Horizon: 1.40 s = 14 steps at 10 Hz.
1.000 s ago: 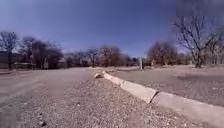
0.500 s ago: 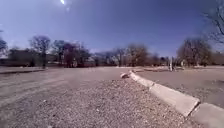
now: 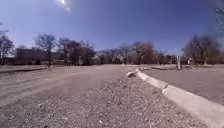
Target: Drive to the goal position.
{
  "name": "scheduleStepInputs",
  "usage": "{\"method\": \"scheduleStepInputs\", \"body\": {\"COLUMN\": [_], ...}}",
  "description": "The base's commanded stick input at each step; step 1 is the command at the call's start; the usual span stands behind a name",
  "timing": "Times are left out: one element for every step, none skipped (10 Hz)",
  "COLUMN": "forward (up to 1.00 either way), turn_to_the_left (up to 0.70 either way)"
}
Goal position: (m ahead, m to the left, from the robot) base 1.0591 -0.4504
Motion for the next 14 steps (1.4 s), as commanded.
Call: {"method": "scheduleStepInputs", "body": {"forward": [0.7, 0.7, 0.7, 0.7, 0.7, 0.7, 0.7, 0.7, 0.7, 0.7, 0.7, 0.7, 0.7, 0.7], "turn_to_the_left": [0.0, 0.0, 0.0, 0.0, 0.0, 0.0, 0.0, 0.0, 0.0, 0.0, 0.0, 0.0, 0.0, 0.0]}}
